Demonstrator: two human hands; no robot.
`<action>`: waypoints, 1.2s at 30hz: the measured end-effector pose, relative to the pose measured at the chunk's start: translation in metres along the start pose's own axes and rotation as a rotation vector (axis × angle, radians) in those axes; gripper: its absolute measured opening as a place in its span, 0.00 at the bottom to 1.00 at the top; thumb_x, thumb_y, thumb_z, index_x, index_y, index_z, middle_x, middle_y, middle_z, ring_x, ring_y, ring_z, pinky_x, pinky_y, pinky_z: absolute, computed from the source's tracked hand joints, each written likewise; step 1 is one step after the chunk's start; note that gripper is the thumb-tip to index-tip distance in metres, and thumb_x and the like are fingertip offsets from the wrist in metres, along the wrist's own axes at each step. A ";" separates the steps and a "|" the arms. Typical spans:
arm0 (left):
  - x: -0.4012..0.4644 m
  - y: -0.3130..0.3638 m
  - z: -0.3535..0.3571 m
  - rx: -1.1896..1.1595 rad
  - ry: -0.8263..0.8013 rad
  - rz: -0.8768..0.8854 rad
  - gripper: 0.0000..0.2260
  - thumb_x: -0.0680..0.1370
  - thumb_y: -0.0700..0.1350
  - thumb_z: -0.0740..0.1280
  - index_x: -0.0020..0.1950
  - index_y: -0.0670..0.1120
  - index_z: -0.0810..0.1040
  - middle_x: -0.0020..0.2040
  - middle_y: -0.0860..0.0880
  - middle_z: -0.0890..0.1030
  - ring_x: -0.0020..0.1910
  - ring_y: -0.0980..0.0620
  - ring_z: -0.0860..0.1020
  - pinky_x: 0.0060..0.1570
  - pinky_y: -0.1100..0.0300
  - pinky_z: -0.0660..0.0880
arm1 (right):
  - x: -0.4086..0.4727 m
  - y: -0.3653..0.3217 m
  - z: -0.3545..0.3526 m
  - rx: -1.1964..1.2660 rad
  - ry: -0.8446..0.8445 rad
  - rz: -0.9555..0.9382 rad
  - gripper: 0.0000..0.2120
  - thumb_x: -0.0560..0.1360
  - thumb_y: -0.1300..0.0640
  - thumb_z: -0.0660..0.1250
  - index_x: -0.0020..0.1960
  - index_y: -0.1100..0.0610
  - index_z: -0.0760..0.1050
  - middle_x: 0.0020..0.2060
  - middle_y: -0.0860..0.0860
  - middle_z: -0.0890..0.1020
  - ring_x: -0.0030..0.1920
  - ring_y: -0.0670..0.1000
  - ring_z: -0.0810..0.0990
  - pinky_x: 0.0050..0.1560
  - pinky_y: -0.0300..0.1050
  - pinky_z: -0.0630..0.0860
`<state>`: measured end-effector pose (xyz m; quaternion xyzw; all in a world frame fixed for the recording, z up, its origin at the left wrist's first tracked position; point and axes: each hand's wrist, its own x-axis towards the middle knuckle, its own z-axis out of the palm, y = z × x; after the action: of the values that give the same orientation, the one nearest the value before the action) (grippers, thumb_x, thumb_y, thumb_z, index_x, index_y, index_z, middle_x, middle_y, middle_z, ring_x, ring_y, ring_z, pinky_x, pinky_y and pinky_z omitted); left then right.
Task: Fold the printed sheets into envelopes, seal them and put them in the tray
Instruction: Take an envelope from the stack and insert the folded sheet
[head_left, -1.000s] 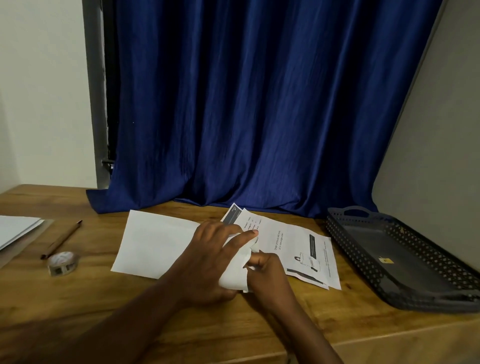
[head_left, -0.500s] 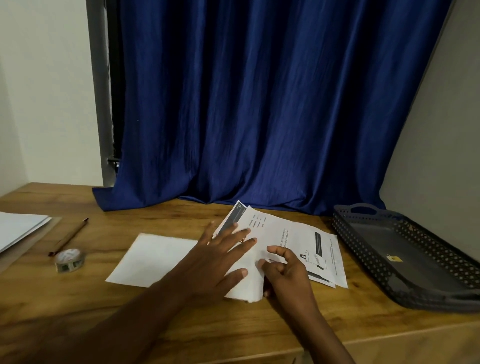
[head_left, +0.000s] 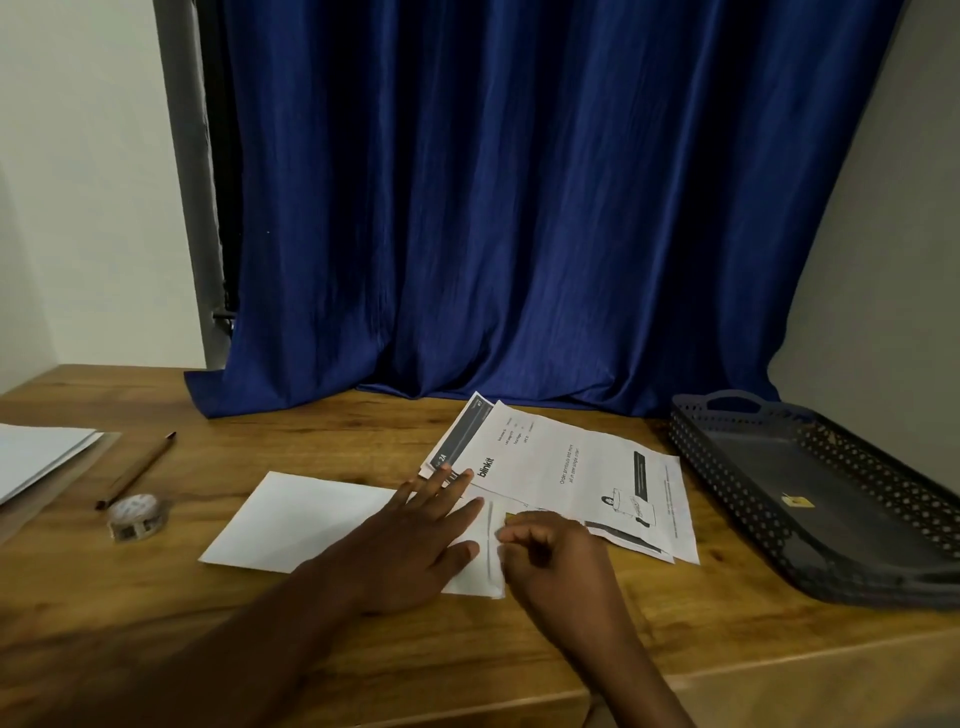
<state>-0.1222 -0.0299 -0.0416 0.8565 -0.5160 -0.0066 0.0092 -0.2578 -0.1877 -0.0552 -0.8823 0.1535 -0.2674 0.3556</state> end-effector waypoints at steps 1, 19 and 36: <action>0.000 0.000 0.000 0.001 -0.002 -0.001 0.28 0.84 0.63 0.45 0.82 0.58 0.44 0.80 0.55 0.32 0.78 0.52 0.30 0.76 0.48 0.35 | 0.000 -0.001 0.001 -0.054 -0.017 -0.043 0.09 0.74 0.51 0.72 0.52 0.42 0.85 0.50 0.31 0.83 0.54 0.36 0.79 0.56 0.33 0.77; -0.037 0.014 -0.021 -0.014 0.058 -0.124 0.37 0.77 0.73 0.44 0.82 0.59 0.40 0.78 0.55 0.27 0.77 0.51 0.28 0.78 0.44 0.36 | -0.026 -0.007 -0.014 -0.469 -0.312 -0.285 0.28 0.80 0.34 0.49 0.78 0.42 0.61 0.78 0.39 0.63 0.78 0.45 0.60 0.74 0.41 0.51; -0.247 -0.027 0.001 -0.171 0.327 -0.275 0.33 0.70 0.73 0.66 0.74 0.71 0.63 0.74 0.71 0.63 0.74 0.64 0.63 0.71 0.53 0.68 | -0.092 0.020 -0.038 -0.158 -0.128 -0.598 0.16 0.73 0.47 0.70 0.60 0.41 0.82 0.65 0.34 0.78 0.69 0.41 0.73 0.64 0.44 0.72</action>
<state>-0.2135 0.2012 -0.0432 0.9046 -0.3834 0.0875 0.1642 -0.3557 -0.1805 -0.0801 -0.9282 -0.1150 -0.2914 0.2008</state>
